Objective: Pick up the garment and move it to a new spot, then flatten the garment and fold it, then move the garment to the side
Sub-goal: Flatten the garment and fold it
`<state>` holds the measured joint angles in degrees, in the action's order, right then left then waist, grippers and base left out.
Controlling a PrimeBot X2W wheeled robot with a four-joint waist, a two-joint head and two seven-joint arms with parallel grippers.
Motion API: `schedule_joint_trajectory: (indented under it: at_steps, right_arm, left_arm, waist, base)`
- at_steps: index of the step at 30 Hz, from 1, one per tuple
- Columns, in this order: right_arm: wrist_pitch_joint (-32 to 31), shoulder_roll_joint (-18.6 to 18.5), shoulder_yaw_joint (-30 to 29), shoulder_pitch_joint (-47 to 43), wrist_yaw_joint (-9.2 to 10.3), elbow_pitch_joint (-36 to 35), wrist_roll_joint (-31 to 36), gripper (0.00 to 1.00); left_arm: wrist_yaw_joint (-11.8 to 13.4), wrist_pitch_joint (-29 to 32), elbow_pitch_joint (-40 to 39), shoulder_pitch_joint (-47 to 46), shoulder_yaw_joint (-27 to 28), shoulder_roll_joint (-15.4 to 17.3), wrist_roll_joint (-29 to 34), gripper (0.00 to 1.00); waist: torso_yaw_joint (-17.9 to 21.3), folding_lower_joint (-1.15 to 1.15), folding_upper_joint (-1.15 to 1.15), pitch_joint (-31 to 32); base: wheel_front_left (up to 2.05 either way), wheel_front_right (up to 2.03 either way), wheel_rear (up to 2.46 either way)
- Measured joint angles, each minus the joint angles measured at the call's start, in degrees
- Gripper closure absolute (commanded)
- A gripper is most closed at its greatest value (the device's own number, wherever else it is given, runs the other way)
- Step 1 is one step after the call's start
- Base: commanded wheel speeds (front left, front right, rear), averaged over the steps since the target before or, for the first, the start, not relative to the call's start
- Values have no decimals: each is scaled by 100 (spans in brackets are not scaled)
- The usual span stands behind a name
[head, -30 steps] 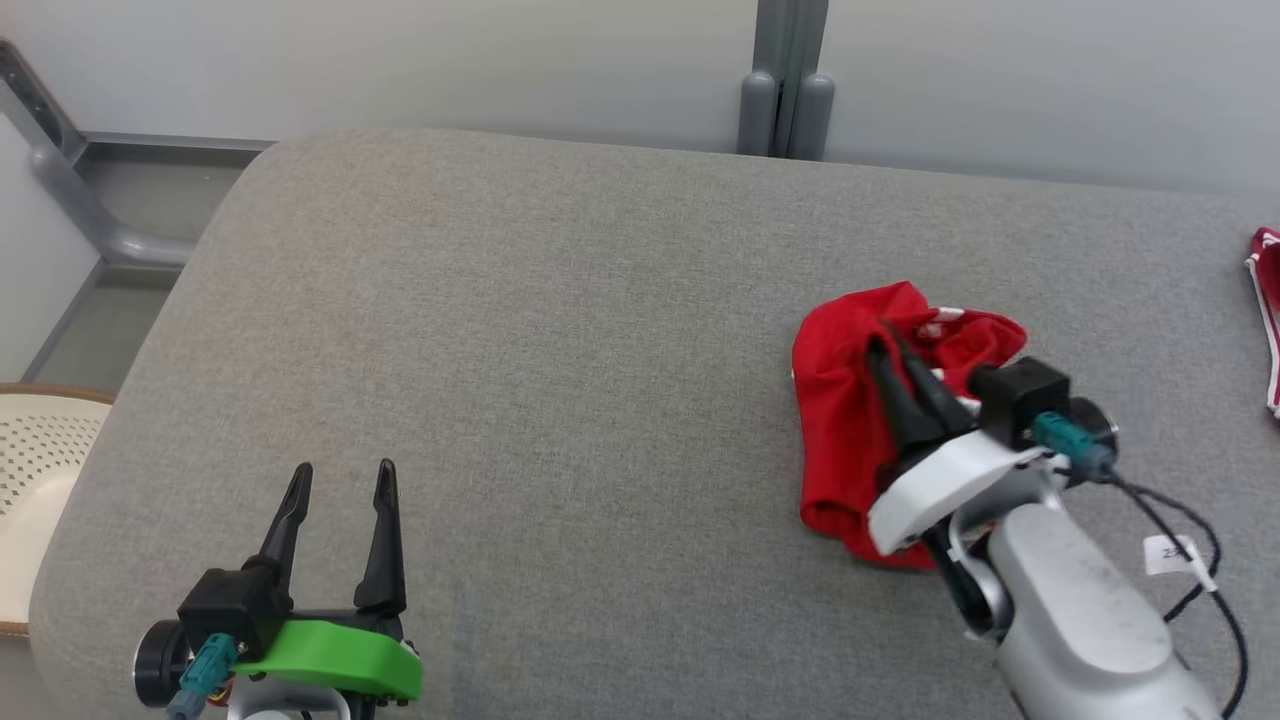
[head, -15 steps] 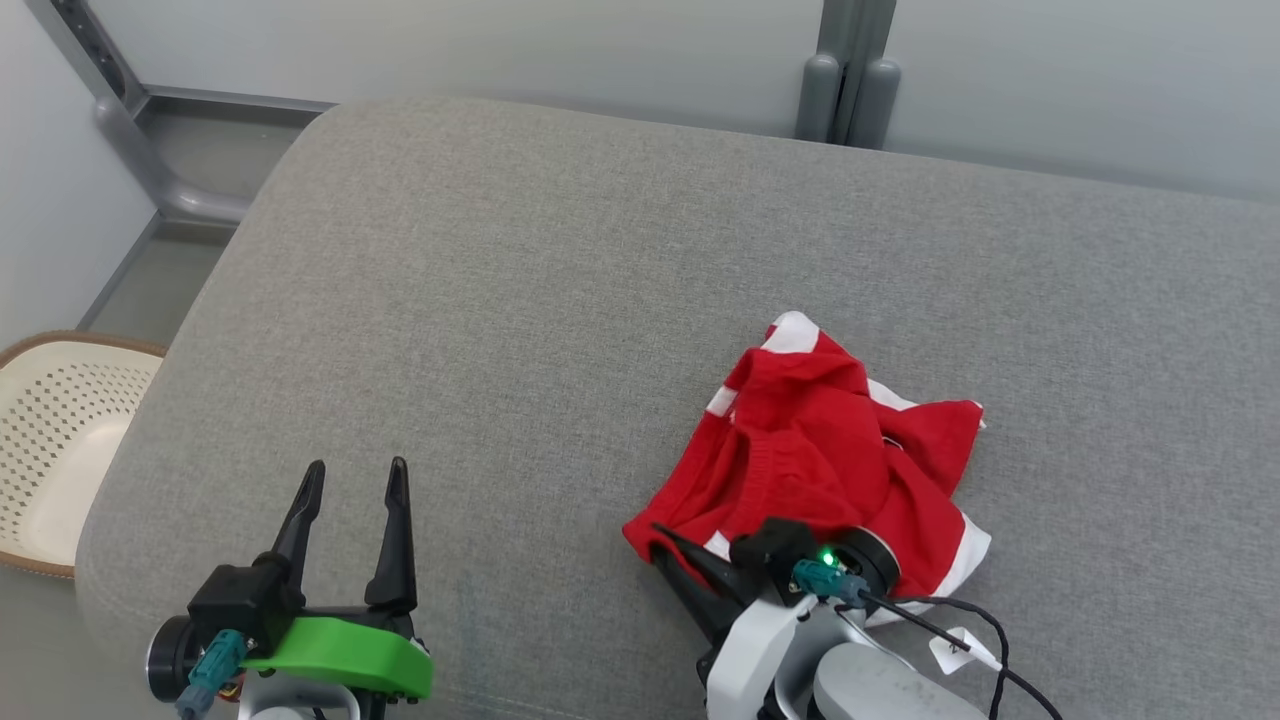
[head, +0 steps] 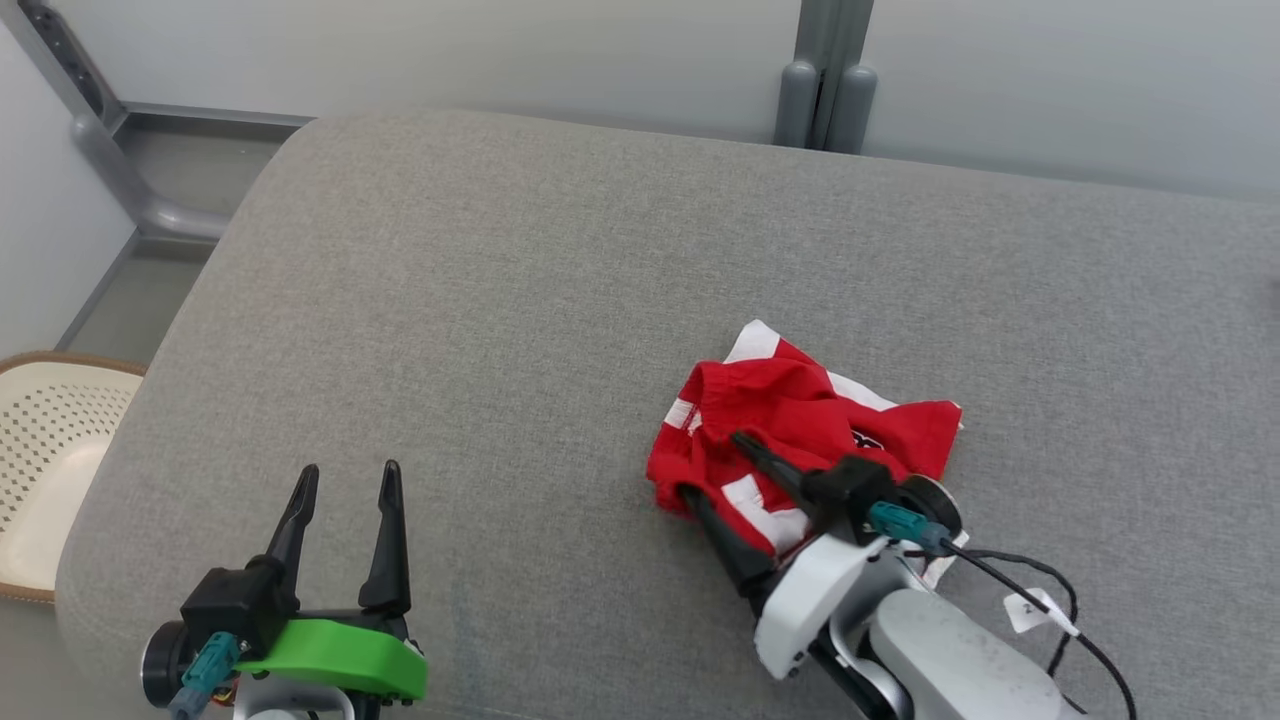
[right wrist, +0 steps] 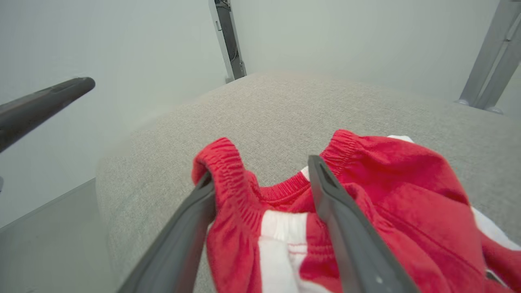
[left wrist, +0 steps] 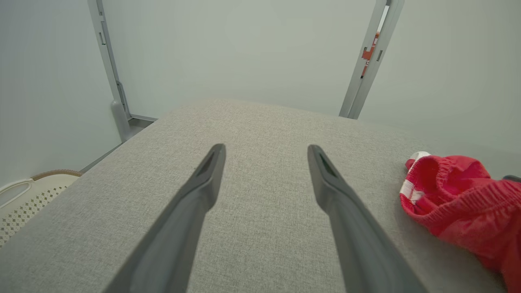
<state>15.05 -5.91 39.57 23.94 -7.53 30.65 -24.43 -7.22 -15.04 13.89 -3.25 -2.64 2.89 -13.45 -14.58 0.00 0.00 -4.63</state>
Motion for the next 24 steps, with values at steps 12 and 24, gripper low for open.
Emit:
schedule_joint_trajectory:
  at_steps: [12, 24]
  right_arm:
    - [0, -712, -152, -874, 0, -680, 58, 0]
    - [0, -834, -719, -1538, 0, -1363, 114, 0]
  left_arm:
    - [1, 0, -18, 90, 64, -1, 66, 0]
    - [-3, 0, -12, 255, 157, -1, 151, 0]
  waist:
    - [275, 0, 0, 185]
    - [490, 0, 0, 355]
  base:
    - [0, 0, 0]
    - [0, 0, 0]
